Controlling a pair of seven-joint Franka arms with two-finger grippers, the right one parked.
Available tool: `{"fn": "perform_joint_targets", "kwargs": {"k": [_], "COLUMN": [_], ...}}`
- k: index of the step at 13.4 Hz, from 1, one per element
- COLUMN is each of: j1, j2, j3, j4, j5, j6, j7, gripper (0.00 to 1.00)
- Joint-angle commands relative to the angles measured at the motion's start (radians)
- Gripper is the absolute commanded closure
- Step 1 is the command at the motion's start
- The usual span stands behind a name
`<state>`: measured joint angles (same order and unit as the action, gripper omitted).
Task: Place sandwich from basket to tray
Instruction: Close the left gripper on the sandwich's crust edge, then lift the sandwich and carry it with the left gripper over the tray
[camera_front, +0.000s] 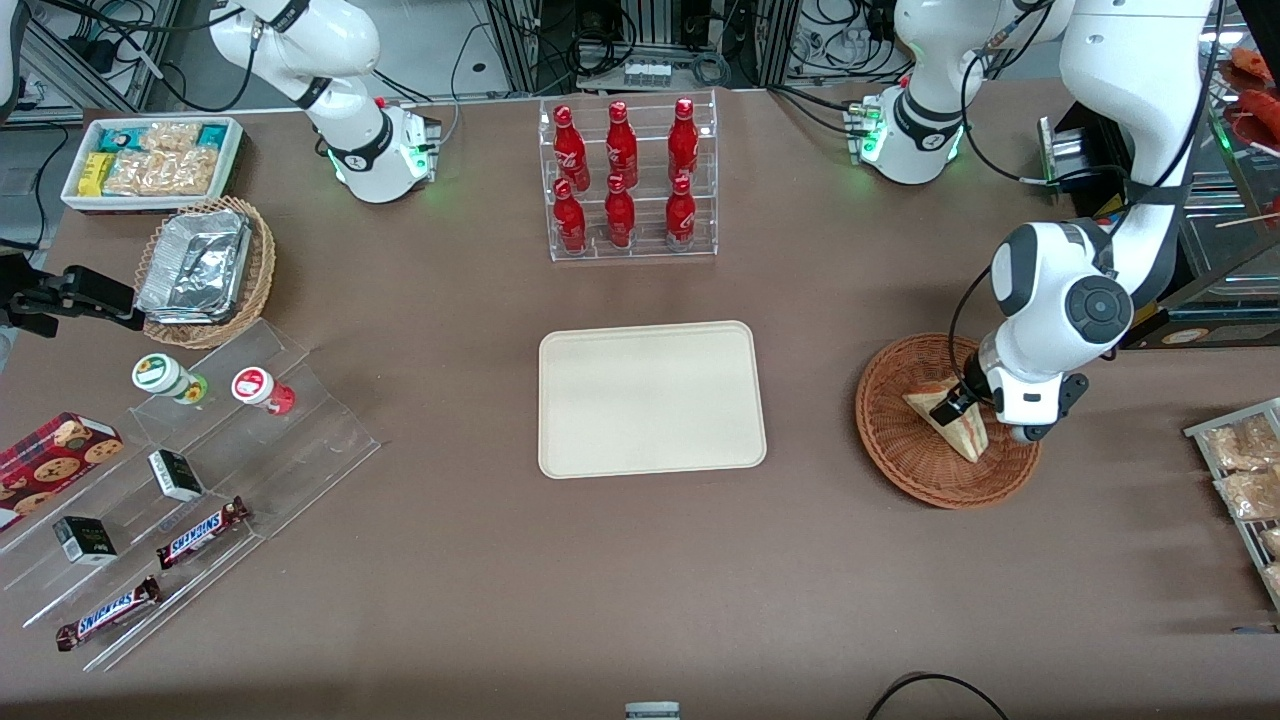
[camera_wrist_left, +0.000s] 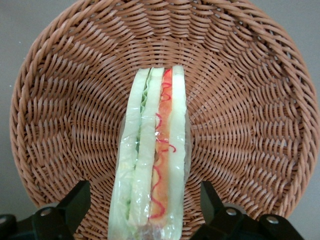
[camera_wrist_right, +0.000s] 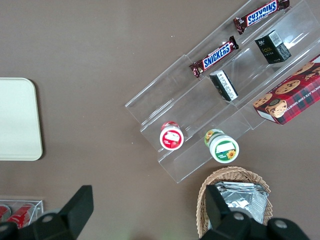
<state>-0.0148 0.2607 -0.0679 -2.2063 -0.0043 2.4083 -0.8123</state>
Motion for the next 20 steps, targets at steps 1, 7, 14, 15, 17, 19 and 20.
{"fn": "perform_joint_targets", "kwargs": {"k": [1,7,14,15,17,19,20], "j1": [-0.011,-0.013,-0.093,-0.096,-0.102,-0.106,-0.111], "j2": [0.002,-0.046,-0.057,-0.052,-0.019,0.023,0.047], "j3": [0.003,0.000,-0.055,-0.082,-0.142,-0.200,-0.237], "j4": [-0.007,0.013,0.171,0.189,0.238,0.295,0.327], "j5": [0.003,0.033,0.078,0.078,0.075,0.070,0.070], "j6": [0.022,-0.060,-0.294,-0.302,-0.302,-0.304,-0.304], "j7": [-0.019,-0.002,0.189,0.194,0.240,0.268,0.262], "gripper": [0.88,1.00,1.00,1.00,1.00,1.00,1.00]}}
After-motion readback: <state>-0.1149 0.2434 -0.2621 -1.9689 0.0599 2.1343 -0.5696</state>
